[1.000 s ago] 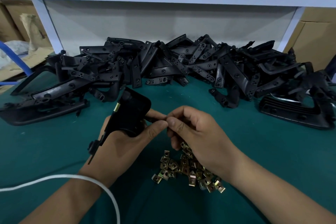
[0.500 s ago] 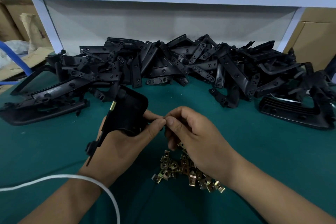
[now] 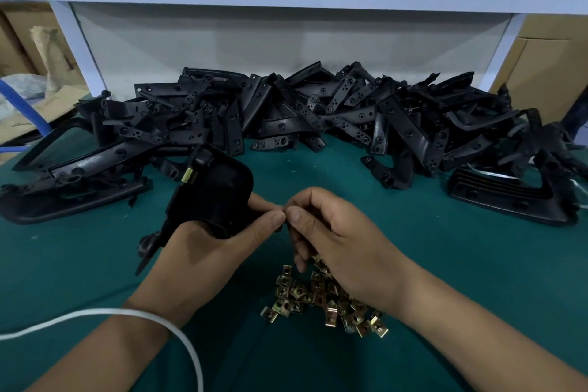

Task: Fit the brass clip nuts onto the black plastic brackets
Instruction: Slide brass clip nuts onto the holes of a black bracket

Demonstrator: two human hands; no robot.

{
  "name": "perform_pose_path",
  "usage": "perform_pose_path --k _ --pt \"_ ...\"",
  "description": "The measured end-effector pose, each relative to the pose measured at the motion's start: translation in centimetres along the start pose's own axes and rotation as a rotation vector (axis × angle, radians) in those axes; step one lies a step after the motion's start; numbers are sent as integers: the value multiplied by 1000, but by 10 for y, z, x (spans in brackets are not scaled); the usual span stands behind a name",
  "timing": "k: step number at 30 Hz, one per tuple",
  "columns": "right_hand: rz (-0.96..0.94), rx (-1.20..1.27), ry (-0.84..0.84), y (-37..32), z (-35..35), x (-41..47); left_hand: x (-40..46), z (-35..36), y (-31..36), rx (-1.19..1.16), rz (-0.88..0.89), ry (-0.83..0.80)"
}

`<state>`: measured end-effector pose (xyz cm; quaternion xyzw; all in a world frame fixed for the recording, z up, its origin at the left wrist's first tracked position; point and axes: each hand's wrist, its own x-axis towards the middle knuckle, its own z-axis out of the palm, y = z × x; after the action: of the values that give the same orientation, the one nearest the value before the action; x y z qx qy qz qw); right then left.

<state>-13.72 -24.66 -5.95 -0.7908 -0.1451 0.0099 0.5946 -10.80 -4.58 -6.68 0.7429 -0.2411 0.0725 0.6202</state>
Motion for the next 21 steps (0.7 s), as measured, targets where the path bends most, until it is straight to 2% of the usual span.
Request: perform_pose_path --k 4,8,15,18,21 --pt "-67 -143 50 1 -3 -2 1 4 5 42 41 -51" --pt "-80 -183 67 3 -2 -2 2 6 3 29 49 -16" --pt "-106 -275 87 1 -3 -2 4 4 -16 193 125 96" --pt "-117 -331 72 0 -5 -1 5 3 -19 257 187 87" --pt "-116 -300 37 -1 -7 -2 7 1 -22 235 156 84"
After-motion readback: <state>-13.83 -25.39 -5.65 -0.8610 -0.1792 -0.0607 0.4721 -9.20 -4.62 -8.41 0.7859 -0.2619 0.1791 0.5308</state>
